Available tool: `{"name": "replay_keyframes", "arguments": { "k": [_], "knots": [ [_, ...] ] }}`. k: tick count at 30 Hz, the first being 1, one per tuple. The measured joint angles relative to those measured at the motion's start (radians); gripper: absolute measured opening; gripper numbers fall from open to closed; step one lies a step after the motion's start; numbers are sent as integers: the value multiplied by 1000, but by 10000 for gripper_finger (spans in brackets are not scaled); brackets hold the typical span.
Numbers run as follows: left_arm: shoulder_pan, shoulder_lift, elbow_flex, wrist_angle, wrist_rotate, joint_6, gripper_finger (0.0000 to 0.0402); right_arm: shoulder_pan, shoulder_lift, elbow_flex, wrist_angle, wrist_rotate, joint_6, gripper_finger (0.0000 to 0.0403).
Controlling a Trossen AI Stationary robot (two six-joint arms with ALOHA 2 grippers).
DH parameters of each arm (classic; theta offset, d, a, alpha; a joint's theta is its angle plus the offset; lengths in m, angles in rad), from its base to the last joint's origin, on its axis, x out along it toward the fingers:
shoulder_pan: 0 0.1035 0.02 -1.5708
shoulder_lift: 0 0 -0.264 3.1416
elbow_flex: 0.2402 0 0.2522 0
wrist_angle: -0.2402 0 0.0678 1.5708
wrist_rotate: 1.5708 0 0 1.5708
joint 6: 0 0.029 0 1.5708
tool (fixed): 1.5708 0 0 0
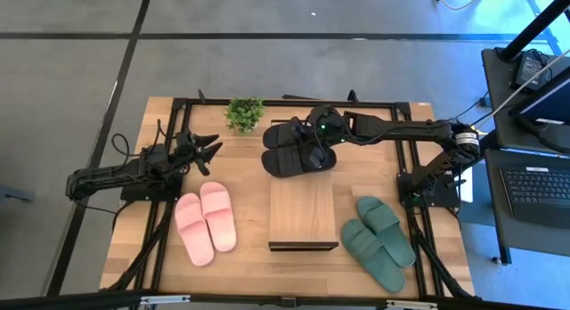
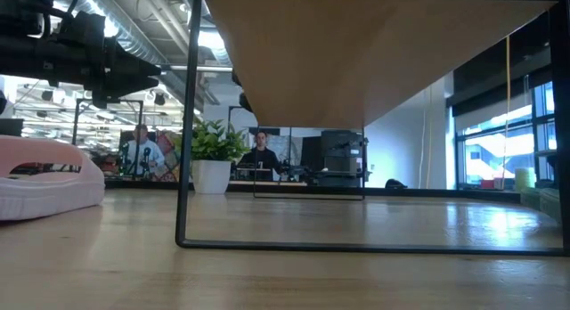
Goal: Pick and place slides into the shelf
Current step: Put the black slide on the shelf
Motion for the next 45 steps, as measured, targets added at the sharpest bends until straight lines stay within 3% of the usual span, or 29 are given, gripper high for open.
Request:
{"name": "replay_keyframes", "arguments": {
  "k": [31,45],
  "knots": [
    [0,0,0,0,0,0,162,45,0,1,-119,64,183,168],
    [0,0,0,0,0,0,162,68,-2,1,-127,251,333,168]
  ]
}}
